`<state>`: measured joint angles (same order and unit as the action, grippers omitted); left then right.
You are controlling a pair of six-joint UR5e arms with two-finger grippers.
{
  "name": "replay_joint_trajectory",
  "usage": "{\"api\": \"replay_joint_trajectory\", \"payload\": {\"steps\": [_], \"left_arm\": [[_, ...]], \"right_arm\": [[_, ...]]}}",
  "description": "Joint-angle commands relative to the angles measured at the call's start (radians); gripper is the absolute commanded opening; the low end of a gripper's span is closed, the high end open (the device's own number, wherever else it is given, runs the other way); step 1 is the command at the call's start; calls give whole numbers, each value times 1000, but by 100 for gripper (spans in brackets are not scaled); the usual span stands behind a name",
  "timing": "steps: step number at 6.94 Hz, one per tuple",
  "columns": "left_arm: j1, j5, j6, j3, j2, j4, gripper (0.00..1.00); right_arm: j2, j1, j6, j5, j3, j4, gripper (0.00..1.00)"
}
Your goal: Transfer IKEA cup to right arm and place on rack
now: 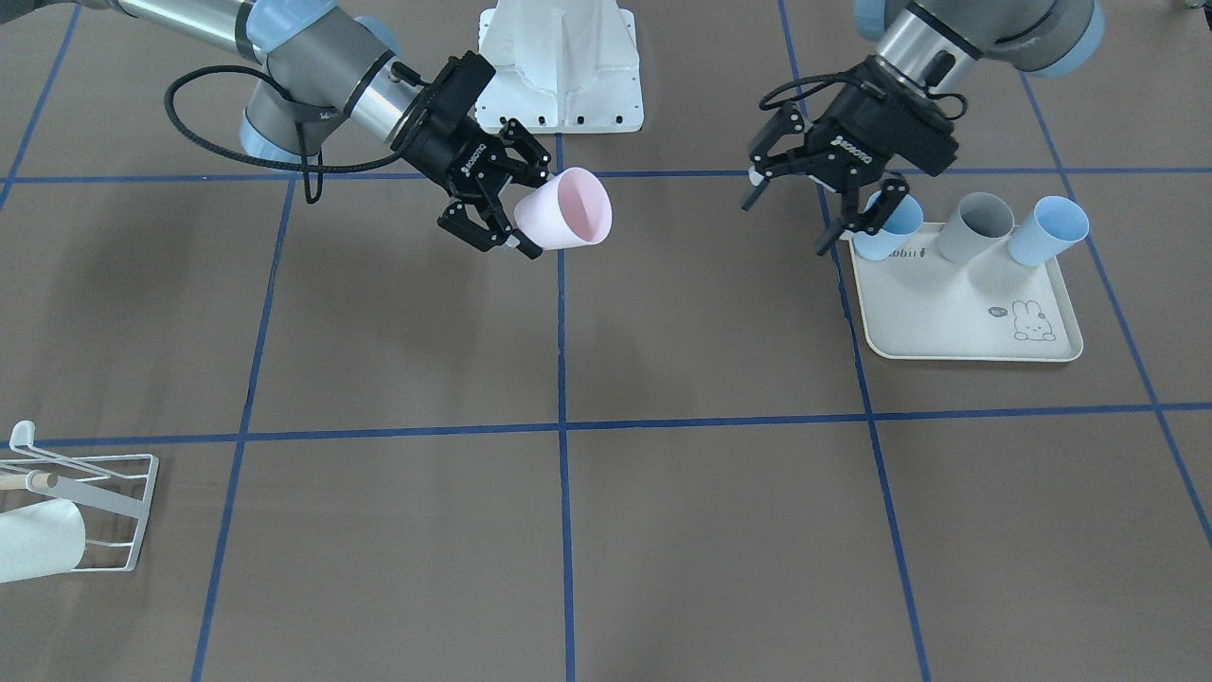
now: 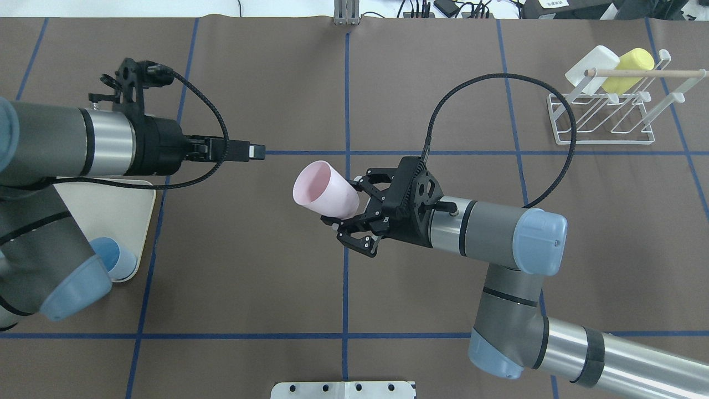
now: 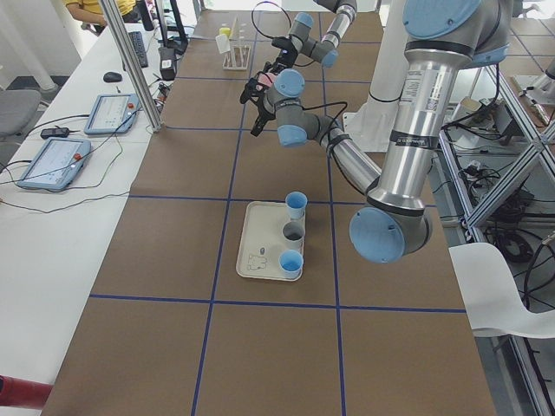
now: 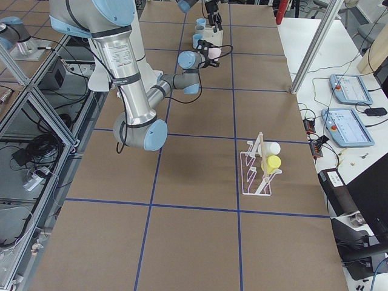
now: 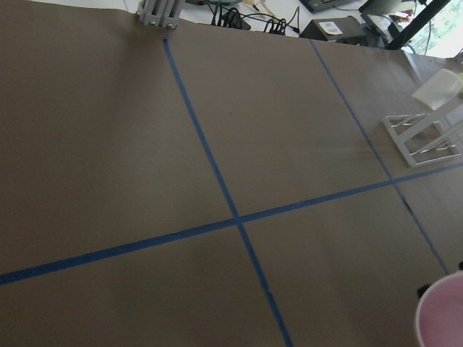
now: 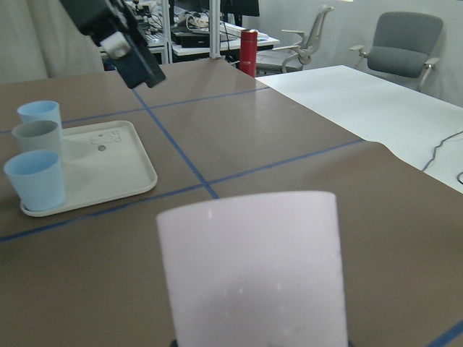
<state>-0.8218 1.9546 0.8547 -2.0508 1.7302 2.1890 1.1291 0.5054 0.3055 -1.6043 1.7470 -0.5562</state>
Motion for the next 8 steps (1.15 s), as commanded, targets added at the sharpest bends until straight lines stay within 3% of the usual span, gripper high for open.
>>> {"api": "replay_joint_trajectory", "payload": {"steps": [1,2,4,5,8], "left_arm": [[-145,15,-315,-60,-201,-29,100],[-233,35,-485,-57,-269,-29,100],[-456,244,-716,-16,-329,-22,100],[-502,294,-741,-16,-352,-23,100],[-502,296,-732,-19,-362,-20,100]], "right_arm": [[0,88,-197,3,141,-423,0],[-2,157,-332,3,207,-606,0],[1,313,-585,24,299,-913,0],[9,377,-802,27,308,-1007,0],[119,601,-1365,35,261,-1030,0]]}}
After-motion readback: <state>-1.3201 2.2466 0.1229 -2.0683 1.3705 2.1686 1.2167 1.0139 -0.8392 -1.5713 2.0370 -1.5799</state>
